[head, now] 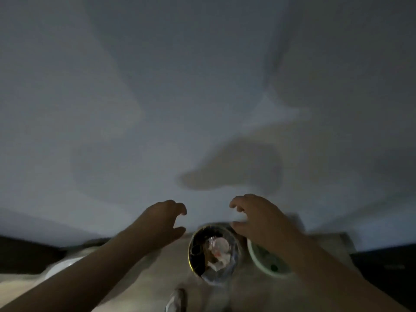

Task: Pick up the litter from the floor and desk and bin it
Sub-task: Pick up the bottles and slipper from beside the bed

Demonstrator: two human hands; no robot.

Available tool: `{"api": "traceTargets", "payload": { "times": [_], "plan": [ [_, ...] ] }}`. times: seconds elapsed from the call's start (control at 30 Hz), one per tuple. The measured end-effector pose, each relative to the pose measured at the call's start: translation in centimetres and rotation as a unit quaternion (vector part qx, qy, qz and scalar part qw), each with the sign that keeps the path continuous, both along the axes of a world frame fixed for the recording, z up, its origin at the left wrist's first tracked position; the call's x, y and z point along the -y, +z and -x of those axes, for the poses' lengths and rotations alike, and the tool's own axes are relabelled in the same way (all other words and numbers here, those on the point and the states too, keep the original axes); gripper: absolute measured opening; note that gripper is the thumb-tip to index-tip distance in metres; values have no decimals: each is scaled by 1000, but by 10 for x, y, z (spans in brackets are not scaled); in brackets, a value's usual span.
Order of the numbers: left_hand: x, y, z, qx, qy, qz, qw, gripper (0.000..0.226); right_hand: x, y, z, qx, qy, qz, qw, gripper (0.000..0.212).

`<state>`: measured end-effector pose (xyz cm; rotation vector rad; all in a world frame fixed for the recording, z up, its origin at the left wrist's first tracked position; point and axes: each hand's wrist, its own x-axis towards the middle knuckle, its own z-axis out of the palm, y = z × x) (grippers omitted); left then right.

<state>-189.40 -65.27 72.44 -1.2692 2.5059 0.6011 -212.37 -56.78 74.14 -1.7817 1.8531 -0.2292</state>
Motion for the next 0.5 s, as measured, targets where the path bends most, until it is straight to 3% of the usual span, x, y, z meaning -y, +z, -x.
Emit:
{"api": "traceTargets", "payload": {
  "times": [0.23,0.5],
  "plan": [
    [-33,179,-43,-63,115,165,978,42,26,178,-21,-11,121,154,980,38],
    [-120,326,-157,-70,283,337,895,39,31,318,-152,44,301,300,904,34]
  ]
}}
